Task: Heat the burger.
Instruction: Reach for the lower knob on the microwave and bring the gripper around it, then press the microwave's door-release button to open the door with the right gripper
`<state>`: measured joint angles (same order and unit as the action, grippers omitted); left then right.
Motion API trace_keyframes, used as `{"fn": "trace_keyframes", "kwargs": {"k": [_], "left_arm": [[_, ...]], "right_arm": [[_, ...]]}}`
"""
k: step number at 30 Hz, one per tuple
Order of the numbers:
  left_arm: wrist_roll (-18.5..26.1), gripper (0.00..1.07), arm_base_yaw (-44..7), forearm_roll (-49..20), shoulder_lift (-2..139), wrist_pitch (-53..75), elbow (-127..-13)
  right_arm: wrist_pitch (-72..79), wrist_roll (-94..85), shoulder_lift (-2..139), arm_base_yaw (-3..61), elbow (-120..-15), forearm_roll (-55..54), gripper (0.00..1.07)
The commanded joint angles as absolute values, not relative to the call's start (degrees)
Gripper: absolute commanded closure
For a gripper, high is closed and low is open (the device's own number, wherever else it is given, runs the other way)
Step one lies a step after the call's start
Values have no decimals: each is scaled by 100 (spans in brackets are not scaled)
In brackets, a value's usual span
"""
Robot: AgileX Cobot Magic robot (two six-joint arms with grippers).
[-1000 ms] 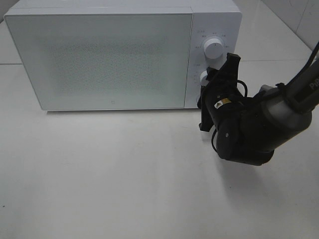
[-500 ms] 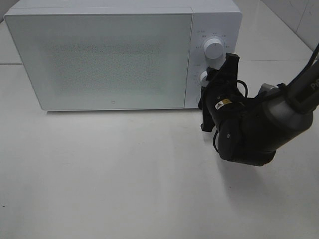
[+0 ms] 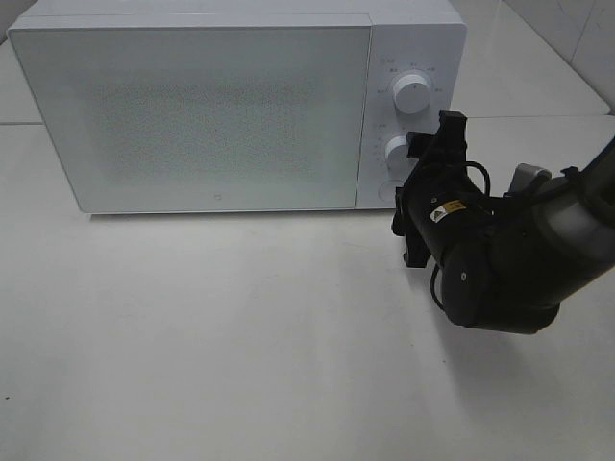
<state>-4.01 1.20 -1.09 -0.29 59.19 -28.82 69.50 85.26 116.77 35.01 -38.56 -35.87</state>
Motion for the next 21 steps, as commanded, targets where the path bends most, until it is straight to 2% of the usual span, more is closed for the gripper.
{"fn": "trace_keyframes", "kwargs": {"k": [1,8,13,21], "left_arm": [[-390,7,126,-109,-160,5884,-2865],[-390,7,126,-109,-160,5884,-2865],[-390,7,126,-109,-160,5884,-2865],[-390,7,126,-109,-160,5884,-2865]], "right_arm": [[7809,8400,11431,3472,-3661,-3335,39],[7552,8004,11047,3472,-3260,-2934,39],[6658,7236,10468,3472,-2939,-2699,39],[4813,5053,9523,3472,-2853,-2441,39]]}}
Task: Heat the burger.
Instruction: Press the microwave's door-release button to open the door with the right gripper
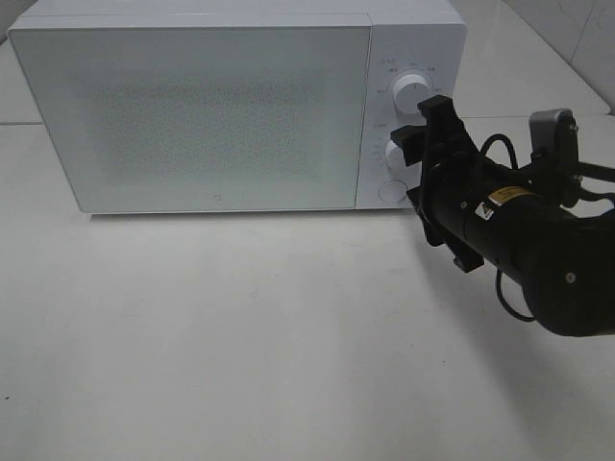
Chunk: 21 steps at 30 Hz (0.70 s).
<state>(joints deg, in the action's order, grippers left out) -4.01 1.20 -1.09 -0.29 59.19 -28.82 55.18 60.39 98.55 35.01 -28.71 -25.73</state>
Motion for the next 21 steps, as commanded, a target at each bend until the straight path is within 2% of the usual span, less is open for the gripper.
{"fn": "trace_keyframes", "kwargs": {"k": [1,6,11,17,21], "left_arm": [[-390,7,126,-109,-160,5884,-2865],[-390,7,126,-109,-160,5884,-2865],[-390,7,126,-103,-160,5884,-2865],[-390,7,126,-109,-160,5884,-2865],[-390,7,126,-103,-160,5884,-2865]], "right_arm": [[4360,4400,9339,3472,-2853,-2441,39],[3352,2979,9030,3472,-2899,-2452,39],[1662,1049,8738,3472,-3105,-2447,39],[258,-120,8675,3472,-3455,-2406,39],[-1255,-607,8675,3472,-3936,-1805,39]]}}
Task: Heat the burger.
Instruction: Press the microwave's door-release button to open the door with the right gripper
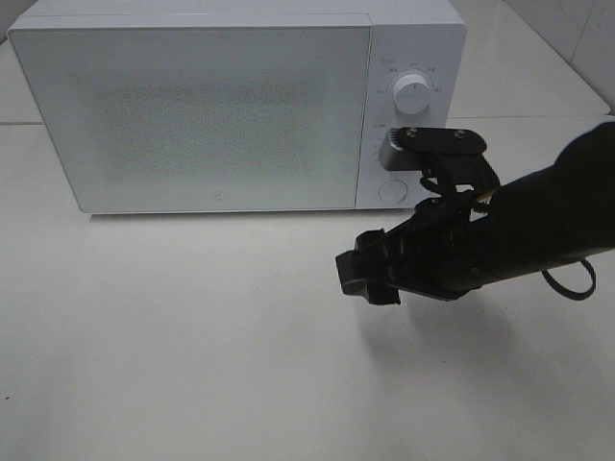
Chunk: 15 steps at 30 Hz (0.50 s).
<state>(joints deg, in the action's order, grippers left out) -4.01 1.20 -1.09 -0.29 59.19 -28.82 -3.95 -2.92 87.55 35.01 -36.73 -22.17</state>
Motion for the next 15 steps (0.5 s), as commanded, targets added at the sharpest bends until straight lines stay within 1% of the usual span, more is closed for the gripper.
{"fn": "trace_keyframes", "kwargs": {"k": [1,4,6,7,9,10,12,15], "left_arm": [[-390,7,126,-103,-160,5884,-2865],[-390,7,126,-103,-160,5884,-2865],[-390,7,126,-103,-160,5884,-2865],[-390,7,126,-103,-160,5884,-2865],[-390,7,126,-103,-160,5884,-2865],[-390,7,126,-103,-160,5884,-2865],[-390,7,126,-103,-160,5884,-2865],[-390,7,126,-103,-160,5884,-2865]], "right_arm": [[-1908,-556,8669,3472,-4137,-1536,39],[-2217,-504,8669,3472,-4240,-1387,39],[-3008,-367,8669,3472,-4498,-980,39],[-3008,-367,8669,3472,-4498,-980,39],[-3936,-218,8669,3472,-4715,-659,39],[-3936,-218,8669,3472,-4715,-659,39],[-4538,-218,8669,3472,-4847,-613,39],[-4698,-218,8669,3472,-4882,-613,39]]}}
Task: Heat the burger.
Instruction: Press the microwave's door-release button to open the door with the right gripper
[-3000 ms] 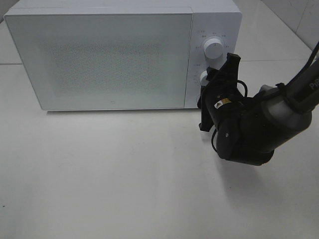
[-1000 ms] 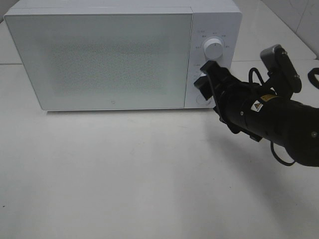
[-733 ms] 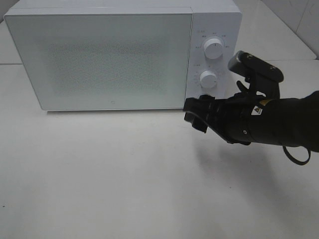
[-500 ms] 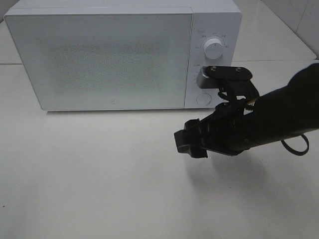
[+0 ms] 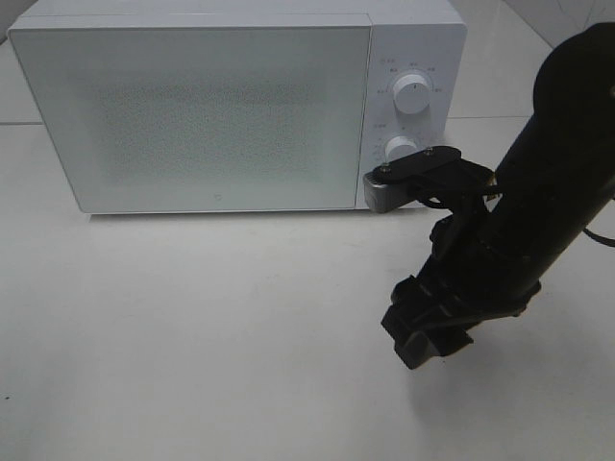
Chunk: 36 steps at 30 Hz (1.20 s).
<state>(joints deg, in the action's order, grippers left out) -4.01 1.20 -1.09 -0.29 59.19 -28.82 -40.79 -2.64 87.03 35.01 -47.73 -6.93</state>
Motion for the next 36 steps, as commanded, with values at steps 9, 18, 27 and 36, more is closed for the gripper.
{"fn": "trace_keyframes", "kwargs": {"k": [9,18,27,36], "left_arm": [[-390,7,126,-103,-160,5884,-2865],[-390,7,126,-103,-160,5884,-2865],[-390,7,126,-103,-160,5884,-2865],[-390,7,126,-103,-160,5884,-2865]], "right_arm": [[-5569,-264,8102,3472,-4945,-579,39],[-5609,-264,6652,3472,-4933,-430,39],[-5529,-246,5122,3472,-4544,-69,39],[-5477,418,3707,3466,-3638,453,26]]}}
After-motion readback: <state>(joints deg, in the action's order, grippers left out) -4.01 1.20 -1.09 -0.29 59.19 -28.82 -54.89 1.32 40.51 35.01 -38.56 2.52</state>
